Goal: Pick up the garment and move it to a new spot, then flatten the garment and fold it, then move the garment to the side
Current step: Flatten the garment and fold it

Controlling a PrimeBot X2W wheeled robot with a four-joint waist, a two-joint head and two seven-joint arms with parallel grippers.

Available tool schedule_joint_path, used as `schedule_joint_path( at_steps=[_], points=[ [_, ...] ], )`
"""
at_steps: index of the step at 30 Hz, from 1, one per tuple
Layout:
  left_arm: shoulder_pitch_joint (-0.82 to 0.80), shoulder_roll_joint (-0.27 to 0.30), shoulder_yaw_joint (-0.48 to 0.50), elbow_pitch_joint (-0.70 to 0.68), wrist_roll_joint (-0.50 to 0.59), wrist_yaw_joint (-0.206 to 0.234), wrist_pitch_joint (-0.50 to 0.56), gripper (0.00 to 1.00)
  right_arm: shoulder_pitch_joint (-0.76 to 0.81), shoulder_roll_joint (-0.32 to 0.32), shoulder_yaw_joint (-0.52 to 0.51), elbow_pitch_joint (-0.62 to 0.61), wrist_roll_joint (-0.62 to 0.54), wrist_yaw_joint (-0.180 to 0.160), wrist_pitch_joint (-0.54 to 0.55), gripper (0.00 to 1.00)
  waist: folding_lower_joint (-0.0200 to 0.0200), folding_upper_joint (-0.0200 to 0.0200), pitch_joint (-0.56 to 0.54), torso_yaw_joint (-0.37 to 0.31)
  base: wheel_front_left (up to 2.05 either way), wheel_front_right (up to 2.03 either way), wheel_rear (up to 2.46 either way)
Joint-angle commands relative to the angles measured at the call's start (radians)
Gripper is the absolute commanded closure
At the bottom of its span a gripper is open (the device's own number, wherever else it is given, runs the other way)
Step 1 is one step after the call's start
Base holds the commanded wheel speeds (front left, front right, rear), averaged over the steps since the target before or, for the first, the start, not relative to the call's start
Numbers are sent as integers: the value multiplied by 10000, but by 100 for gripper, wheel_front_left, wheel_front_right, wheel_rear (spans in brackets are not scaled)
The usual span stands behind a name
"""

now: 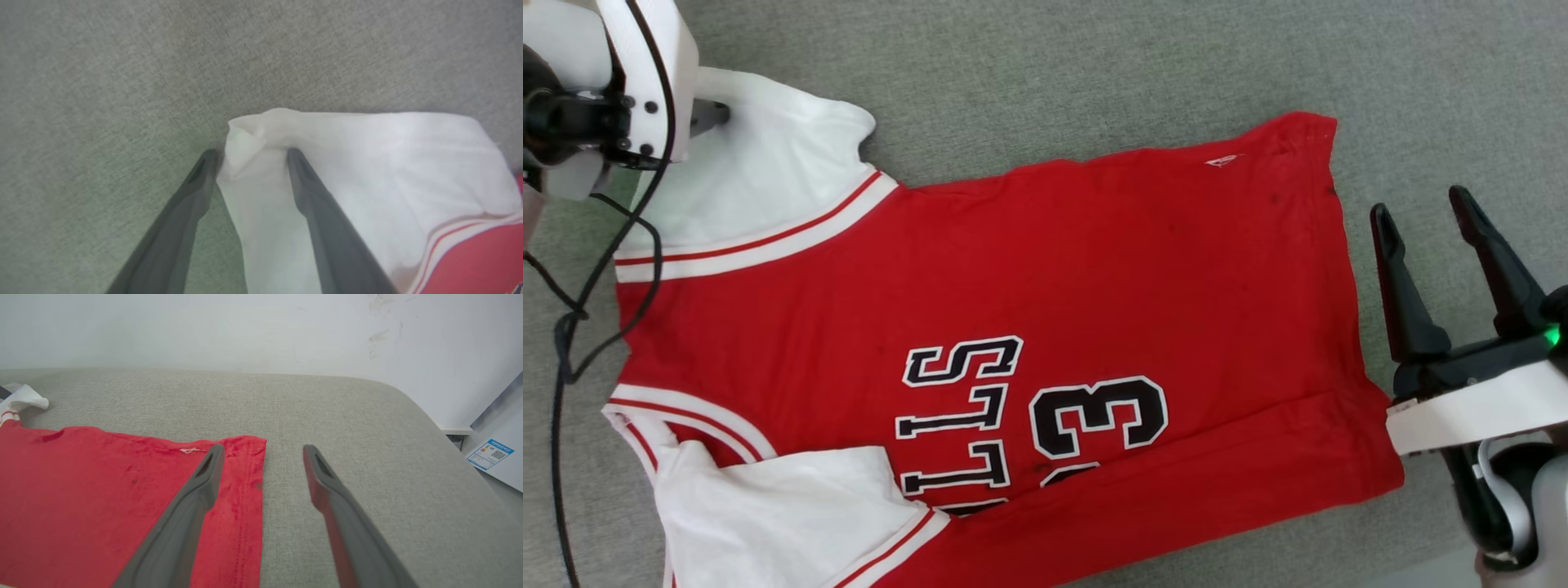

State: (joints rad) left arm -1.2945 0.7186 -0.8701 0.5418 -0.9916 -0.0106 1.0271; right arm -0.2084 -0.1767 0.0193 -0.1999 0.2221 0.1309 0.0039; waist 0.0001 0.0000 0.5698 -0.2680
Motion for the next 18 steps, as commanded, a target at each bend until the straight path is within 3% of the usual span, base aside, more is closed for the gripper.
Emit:
schedule_joint_path(
  at_steps=[1, 6, 9, 13, 18],
  points=[
    [504, -60, -223, 171, -45, -63, 86, 100, -243, -97, -2, -21, 47, -4, 13, 0, -1, 0, -76, 67, 0, 0, 0],
    [328, -292, -64, 109, -78, -329, -520, 100, -833, -731, -228, -191, -96, -4, 263, 0, -1, 0, -523, 353, 0, 0, 0],
    [387, -380, -12, 55, -77, -509, -892, 100, -1399, -1546, -72, -241, 20, -5, 950, 0, -1, 0, -831, 577, 0, 0, 0],
    [547, -616, 26, -86, -194, -726, -1371, 100, -2339, -3169, 665, -95, 549, -5, 2791, 0, -1, 0, -1203, 959, 0, 0, 0],
    [677, -828, -130, -407, -179, -938, -1762, 100, -3727, -4964, 2107, 475, 2431, -5, 5930, 0, -1, 0, -1456, 1415, 0, 0, 0]
  ],
)
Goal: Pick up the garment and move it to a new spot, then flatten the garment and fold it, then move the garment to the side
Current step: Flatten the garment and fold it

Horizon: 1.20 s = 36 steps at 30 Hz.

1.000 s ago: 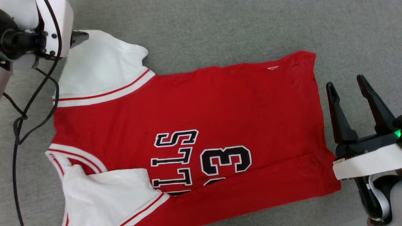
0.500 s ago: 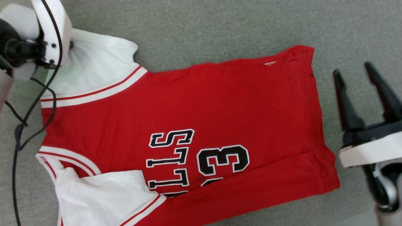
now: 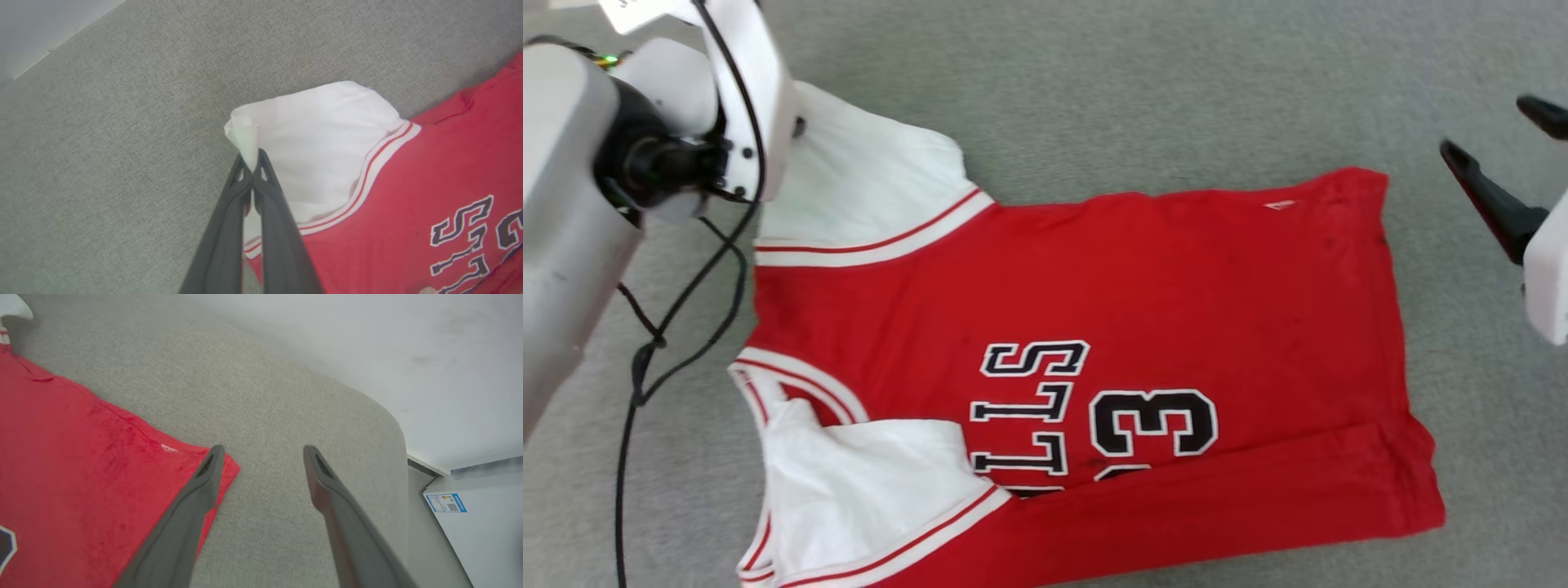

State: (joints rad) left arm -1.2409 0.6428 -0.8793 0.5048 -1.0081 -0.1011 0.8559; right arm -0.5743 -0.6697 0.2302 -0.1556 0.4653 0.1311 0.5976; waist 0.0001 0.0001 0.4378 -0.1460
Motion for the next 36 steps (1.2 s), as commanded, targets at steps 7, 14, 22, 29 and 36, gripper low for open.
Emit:
schedule_joint_path(
  at_steps=[7, 14, 22, 29, 36],
  points=[
    [-51, -357, -201, -761, 78, -178, -451, 100, -1742, -1499, 1851, 1235, 2170, -7, 3674, 0, -1, -1, 41, 799, 0, 0, 0],
    [-368, -511, -251, -1327, 86, -231, -739, 100, -2750, -977, 2255, 2715, 2541, -7, 4566, 0, -1, -1, 554, 1327, 0, 0, 0],
    [-528, -438, -348, -1563, 124, -271, -1042, 100, -2413, -145, 2839, 4359, 2519, -6, 4208, 0, -1, -1, 957, 1568, 0, 0, 0],
    [-372, -380, -505, -1595, 22, -275, -1293, 100, -2170, 289, 3152, 5130, 2716, -4, 3300, 100, -1, -1, 822, 1511, 0, 0, 0],
    [598, 37, -749, -1910, -277, -285, -2132, 100, -1986, -98, 3161, 4789, 3148, -6, 1571, 100, -1, -1, -536, 1380, 0, 0, 0]
  ],
)
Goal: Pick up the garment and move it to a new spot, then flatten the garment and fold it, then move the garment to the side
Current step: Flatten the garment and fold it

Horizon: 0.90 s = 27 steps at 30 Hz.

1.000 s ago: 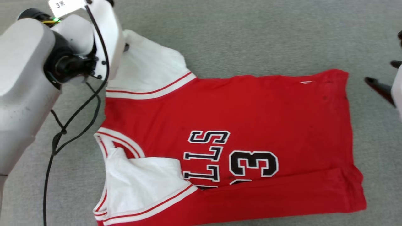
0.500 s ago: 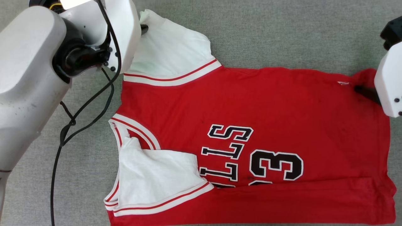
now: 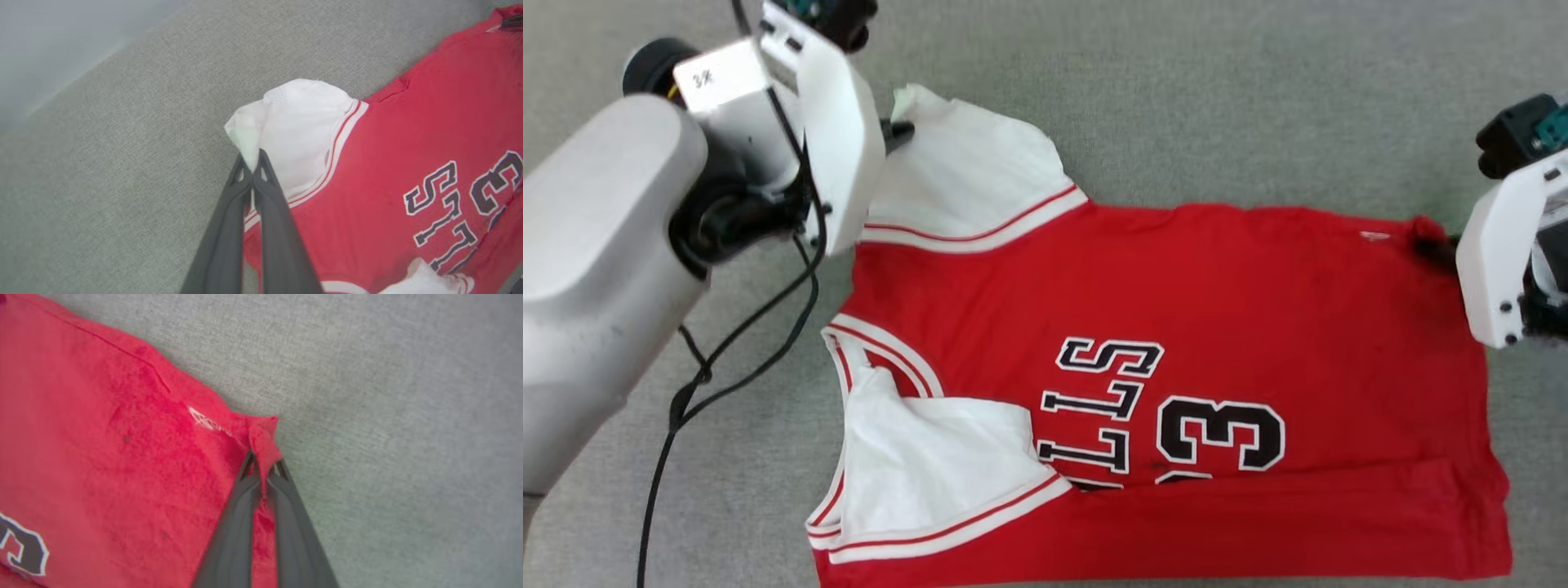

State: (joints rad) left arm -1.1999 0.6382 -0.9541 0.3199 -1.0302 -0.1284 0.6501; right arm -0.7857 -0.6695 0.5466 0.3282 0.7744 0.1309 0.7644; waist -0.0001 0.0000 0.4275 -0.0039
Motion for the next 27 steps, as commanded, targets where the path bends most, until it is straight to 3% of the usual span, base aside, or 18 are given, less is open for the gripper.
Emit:
schedule_joint_path(
  at_steps=[1, 10, 20, 27],
  points=[
    [392, 132, -42, -151, -150, -9, -143, 100, 288, -173, 18, -114, 147, -4, -253, 100, 1, 0, -599, -26, 0, 0, 0],
    [2024, 954, -216, -1045, -560, 101, -793, 100, 1796, -816, 86, -825, 397, -4, -1430, 100, 1, 0, -1739, 78, 0, 0, 0],
    [4815, 2005, -635, -2533, -1006, 841, -1735, 100, 4088, -1313, 3, -1679, 441, -4, -2232, 100, 1, 0, -2692, 46, 0, 0, 0],
    [6460, 2293, -1099, -2994, -1260, 1335, -2188, 100, 5692, -1140, -426, -2050, 564, -4, -2554, 100, 1, 0, -2899, 47, 0, 0, 0]
  ],
)
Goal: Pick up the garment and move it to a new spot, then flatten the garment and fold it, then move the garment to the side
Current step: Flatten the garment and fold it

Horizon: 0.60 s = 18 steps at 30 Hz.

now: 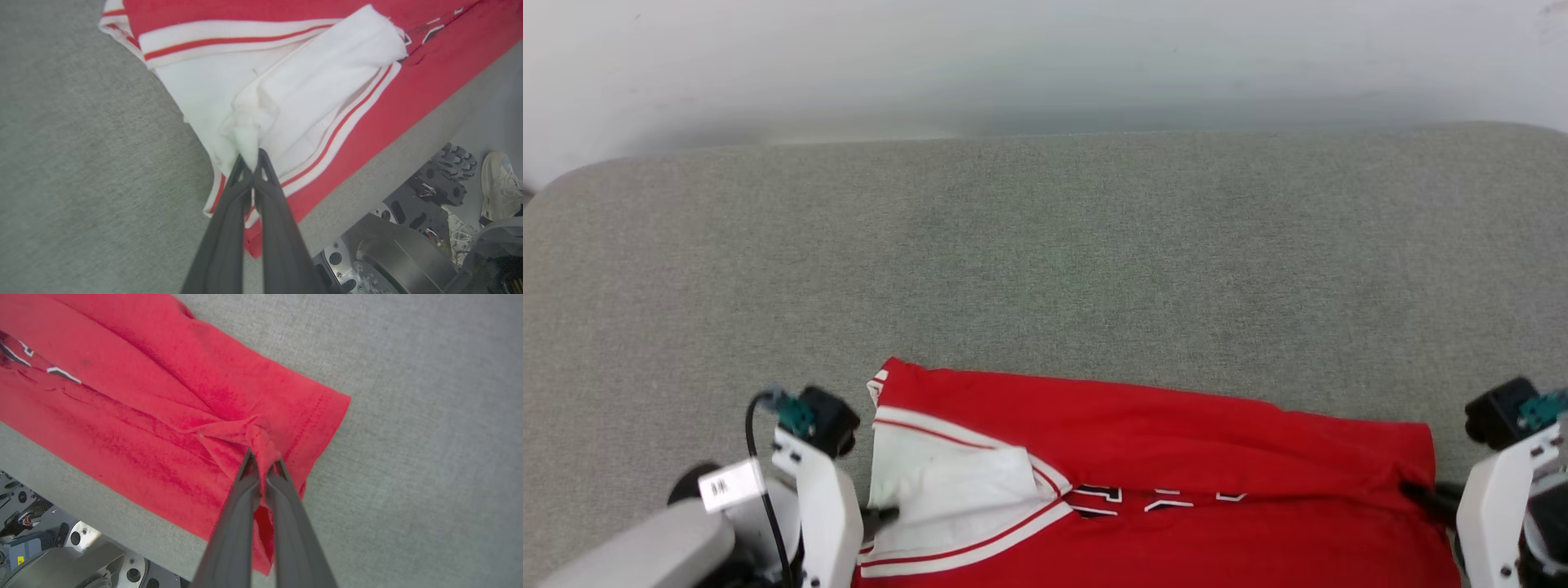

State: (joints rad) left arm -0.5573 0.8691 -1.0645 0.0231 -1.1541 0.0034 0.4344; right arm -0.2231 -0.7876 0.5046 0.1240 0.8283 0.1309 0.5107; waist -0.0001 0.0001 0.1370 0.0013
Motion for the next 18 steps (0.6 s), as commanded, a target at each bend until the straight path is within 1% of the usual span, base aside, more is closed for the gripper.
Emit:
schedule_joint_path(
  at_steps=[1, 7, 8, 9, 10, 11, 14, 16, 18],
  points=[
    [215, -46, -60, 20, -70, 24, -106, 100, 242, 99, -17, 31, 17, -4, 26, 100, 1, -1, 20, -19, 0, 0, 0],
    [791, -371, -285, 605, -124, 36, -445, 100, 674, 605, -56, 621, -120, -4, 21, 100, 1, -1, 175, -32, 0, 0, 0],
    [788, -425, -286, 695, -63, 55, -524, 91, 675, 691, -73, 726, -131, -4, -28, 100, 1, -1, 184, -27, 0, 0, 0],
    [770, -482, -268, 763, 25, 80, -656, 40, 672, 768, -126, 844, -133, -5, -99, 64, 1, -1, 186, -16, 0, 0, 0],
    [740, -504, -210, 813, 106, 118, -833, 0, 645, 823, -157, 885, -154, -5, -161, 16, 1, -1, 175, -7, 0, 0, 0],
    [722, -510, -151, 822, 183, 127, -1005, 0, 597, 847, -205, 863, -173, -5, -247, 0, 1, -1, 152, -3, 0, 0, 0],
    [682, -457, 58, 633, 440, 249, -1655, 0, 515, 670, -342, 575, -245, -4, -533, 0, 1, -1, 20, 18, 0, 0, 0],
    [685, -425, 269, 447, 670, 453, -2250, 0, 562, 556, -527, 261, -156, -4, -689, 0, 1, -1, -79, 29, 0, 0, 0],
    [731, -422, 472, 279, 1007, 766, -2924, 0, 639, 437, -858, -65, -67, -4, -875, 0, 1, -1, -186, 36, 0, 0, 0]
  ],
)
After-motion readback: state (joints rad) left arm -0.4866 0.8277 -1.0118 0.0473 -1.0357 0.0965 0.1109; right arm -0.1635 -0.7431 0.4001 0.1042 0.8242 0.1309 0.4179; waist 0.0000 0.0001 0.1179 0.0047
